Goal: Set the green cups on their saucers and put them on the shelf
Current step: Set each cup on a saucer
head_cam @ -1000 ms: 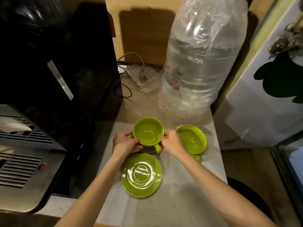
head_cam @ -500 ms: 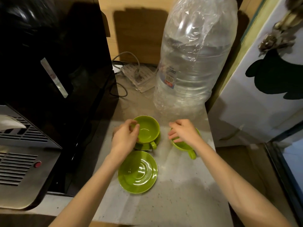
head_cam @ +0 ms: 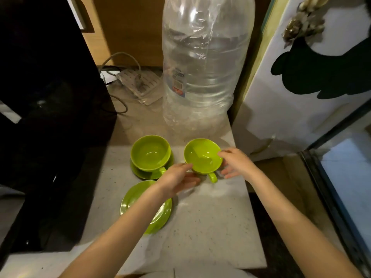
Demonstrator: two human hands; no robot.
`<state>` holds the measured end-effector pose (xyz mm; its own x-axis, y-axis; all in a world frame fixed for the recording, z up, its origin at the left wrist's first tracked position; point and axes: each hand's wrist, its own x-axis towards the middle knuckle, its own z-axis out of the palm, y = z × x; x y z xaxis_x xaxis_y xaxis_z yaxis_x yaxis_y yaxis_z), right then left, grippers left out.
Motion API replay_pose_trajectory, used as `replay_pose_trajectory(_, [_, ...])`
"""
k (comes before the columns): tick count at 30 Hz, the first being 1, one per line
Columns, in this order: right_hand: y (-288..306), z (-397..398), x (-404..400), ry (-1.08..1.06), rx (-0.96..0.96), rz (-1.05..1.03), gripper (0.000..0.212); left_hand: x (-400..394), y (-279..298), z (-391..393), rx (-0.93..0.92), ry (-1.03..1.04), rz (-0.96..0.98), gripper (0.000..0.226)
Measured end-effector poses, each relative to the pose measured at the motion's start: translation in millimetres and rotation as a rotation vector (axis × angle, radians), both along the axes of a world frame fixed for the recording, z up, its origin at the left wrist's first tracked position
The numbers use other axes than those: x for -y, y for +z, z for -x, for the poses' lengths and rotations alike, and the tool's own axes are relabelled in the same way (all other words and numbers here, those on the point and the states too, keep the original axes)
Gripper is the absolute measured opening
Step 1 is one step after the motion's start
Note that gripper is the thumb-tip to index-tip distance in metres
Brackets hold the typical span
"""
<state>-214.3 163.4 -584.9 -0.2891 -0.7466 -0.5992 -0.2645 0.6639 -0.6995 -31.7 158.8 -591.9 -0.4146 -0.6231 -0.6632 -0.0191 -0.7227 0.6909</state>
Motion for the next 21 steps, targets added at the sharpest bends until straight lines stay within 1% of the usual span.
replay_pose_trajectory(1, [-3,-1,0,-0.007,0.071,-0.031,0.031,2,-2,3,-0.014,0.017,-0.019,0.016])
replay_pose_trajectory(3, [-6,-4,0,-0.038,0.186,-0.066,0.025,4,-6,8,-0.038,0.053,-0.043,0.017])
replay_pose_trajectory(6, [-8,-4,-1,-0.064,0.274,-0.044,0.019,7,-12,11,-0.041,0.092,-0.016,0.02])
replay_pose_trajectory(9, [-6,-2,-3,-0.067,0.326,-0.019,0.02,6,-12,12,-0.033,0.085,0.027,0.022])
replay_pose_trajectory(14, [3,-3,-9,-0.062,0.354,-0.004,0.028,-1,-3,6,-0.027,0.017,0.111,0.02])
replay_pose_trajectory(17, [13,-9,-12,-0.054,0.364,0.056,0.026,-5,10,-3,-0.025,0.039,0.184,0.011])
replay_pose_trajectory(21, [33,-25,-20,-0.007,0.394,0.14,0.025,-15,31,-23,-0.018,0.095,0.263,0.012])
